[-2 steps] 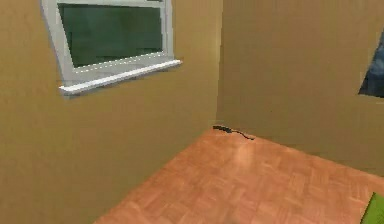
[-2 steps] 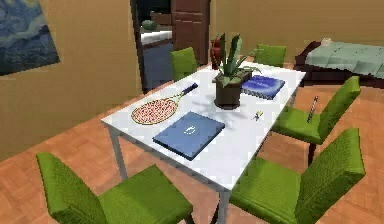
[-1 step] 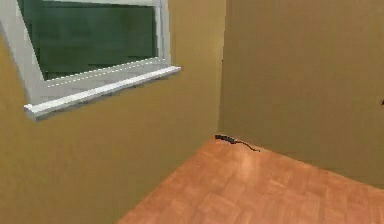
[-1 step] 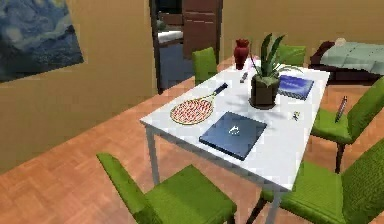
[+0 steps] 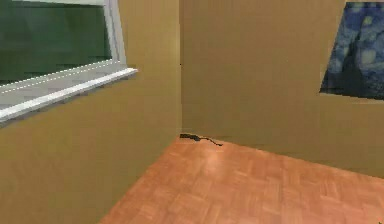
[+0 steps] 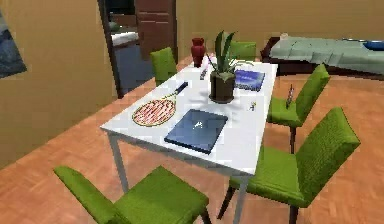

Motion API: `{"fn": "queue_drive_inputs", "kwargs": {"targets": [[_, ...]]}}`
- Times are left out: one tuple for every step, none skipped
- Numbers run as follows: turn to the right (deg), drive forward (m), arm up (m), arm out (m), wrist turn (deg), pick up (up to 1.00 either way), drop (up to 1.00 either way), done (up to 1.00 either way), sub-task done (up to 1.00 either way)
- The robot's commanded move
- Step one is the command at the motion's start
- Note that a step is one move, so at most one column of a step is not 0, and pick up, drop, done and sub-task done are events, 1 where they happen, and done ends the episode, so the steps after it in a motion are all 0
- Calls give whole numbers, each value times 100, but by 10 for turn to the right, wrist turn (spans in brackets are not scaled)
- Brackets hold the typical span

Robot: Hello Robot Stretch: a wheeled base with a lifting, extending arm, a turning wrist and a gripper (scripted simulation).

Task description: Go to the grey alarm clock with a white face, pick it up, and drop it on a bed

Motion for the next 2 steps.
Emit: {"fn": "queue_drive_inputs", "kwargs": {"targets": [[0,80,0,0,0,0,0,0,0],[450,0,0,0,0,0,0,0,0]]}}
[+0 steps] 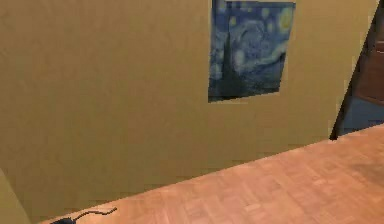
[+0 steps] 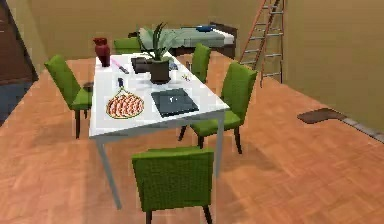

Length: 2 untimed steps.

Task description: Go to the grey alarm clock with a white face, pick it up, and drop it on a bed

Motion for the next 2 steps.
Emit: {"fn": "queue_drive_inputs", "kwargs": {"targets": [[360,0,0,0,0,0,0,0,0],[0,100,0,0,0,0,0,0,0]]}}
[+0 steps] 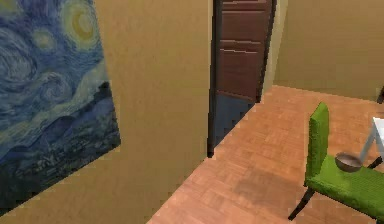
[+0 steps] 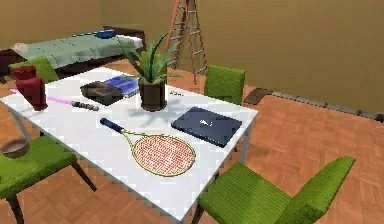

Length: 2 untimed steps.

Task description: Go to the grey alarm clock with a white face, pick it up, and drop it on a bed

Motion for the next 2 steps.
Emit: {"fn": "queue_drive_inputs", "kwargs": {"targets": [[60,0,0,0,0,0,0,0,0],[0,100,0,0,0,0,0,0,0]]}}
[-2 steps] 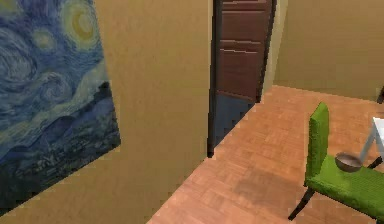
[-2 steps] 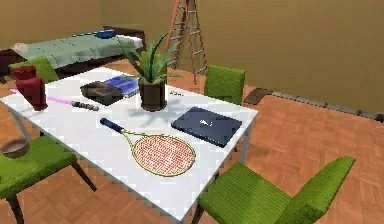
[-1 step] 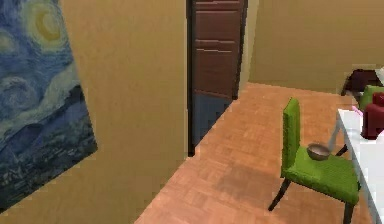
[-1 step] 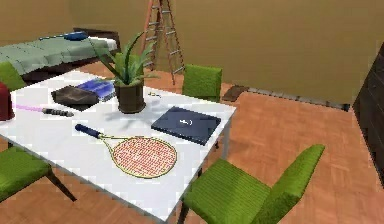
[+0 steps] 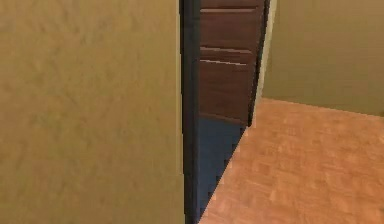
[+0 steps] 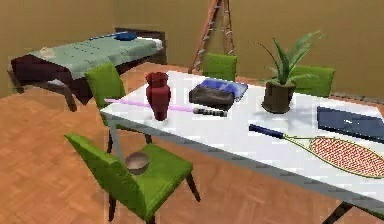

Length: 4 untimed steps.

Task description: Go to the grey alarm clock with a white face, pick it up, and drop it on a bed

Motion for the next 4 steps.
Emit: {"fn": "queue_drive_inputs", "kwargs": {"targets": [[0,20,0,0,0,0,0,0,0],[240,0,0,0,0,0,0,0,0],[0,75,0,0,0,0,0,0,0],[90,0,0,0,0,0,0,0,0]]}}
